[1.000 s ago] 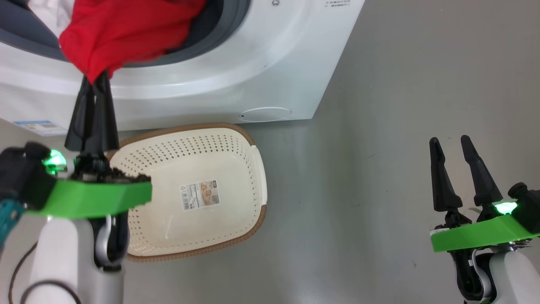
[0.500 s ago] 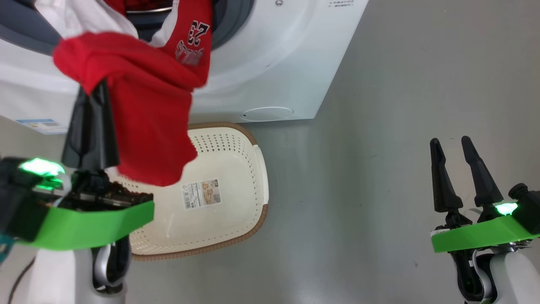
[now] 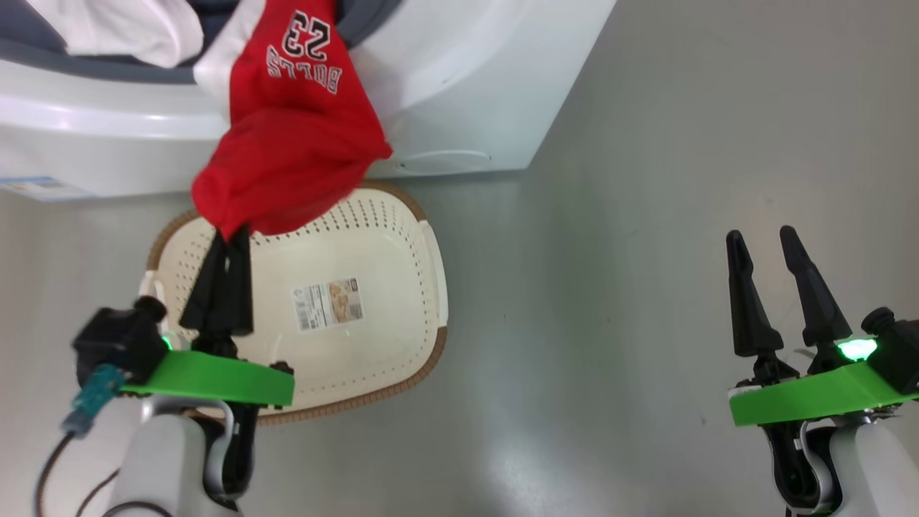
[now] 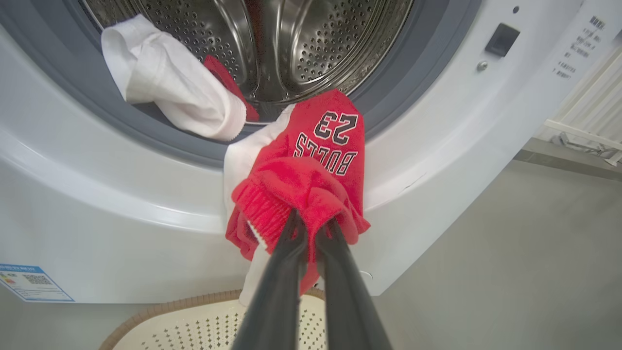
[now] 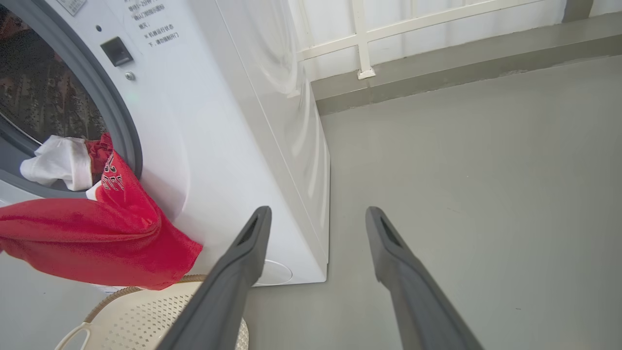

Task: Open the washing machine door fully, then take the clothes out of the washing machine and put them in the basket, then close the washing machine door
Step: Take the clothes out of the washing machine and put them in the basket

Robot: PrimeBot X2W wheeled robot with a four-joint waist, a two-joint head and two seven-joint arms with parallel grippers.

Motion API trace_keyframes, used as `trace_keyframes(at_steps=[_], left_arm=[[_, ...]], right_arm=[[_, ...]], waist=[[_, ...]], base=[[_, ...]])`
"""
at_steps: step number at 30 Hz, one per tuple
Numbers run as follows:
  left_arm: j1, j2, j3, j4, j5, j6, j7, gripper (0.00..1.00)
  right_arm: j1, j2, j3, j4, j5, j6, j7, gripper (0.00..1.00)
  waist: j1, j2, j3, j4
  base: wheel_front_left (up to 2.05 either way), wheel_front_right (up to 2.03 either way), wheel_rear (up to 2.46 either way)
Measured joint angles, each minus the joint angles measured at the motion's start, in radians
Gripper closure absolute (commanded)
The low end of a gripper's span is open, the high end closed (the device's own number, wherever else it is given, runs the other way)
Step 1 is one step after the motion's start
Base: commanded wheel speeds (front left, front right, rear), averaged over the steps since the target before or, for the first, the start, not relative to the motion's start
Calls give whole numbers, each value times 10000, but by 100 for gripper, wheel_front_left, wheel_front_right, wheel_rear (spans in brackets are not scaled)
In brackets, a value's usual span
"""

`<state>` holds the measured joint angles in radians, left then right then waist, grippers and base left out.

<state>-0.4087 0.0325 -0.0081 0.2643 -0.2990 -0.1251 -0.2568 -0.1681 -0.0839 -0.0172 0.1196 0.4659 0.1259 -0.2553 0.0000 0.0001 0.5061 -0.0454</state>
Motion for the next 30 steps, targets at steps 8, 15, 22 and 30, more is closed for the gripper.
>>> trace_keyframes(at_steps=[8,15,22,30], left_arm=[[-720,-6,-159,2533,548,0,0,100],[-1657,-12,-232,4224,723,-2,2,98],[-2840,-17,-199,5239,968,-2,2,55],[-3186,-33,-17,5547,1024,-2,2,0]], right_arm=[[-384,17,58,-94,-2,0,0,0],[-508,73,130,-190,-2,0,0,0],[-1024,100,155,-291,-2,0,0,0],[-1041,102,119,-307,-10,0,0,0]], waist=[[0,0,705,-110],[0,0,1318,-246],[0,0,1980,-343],[0,0,2289,-398]], base=[[0,0,0],[0,0,0],[0,0,0],[0,0,0]])
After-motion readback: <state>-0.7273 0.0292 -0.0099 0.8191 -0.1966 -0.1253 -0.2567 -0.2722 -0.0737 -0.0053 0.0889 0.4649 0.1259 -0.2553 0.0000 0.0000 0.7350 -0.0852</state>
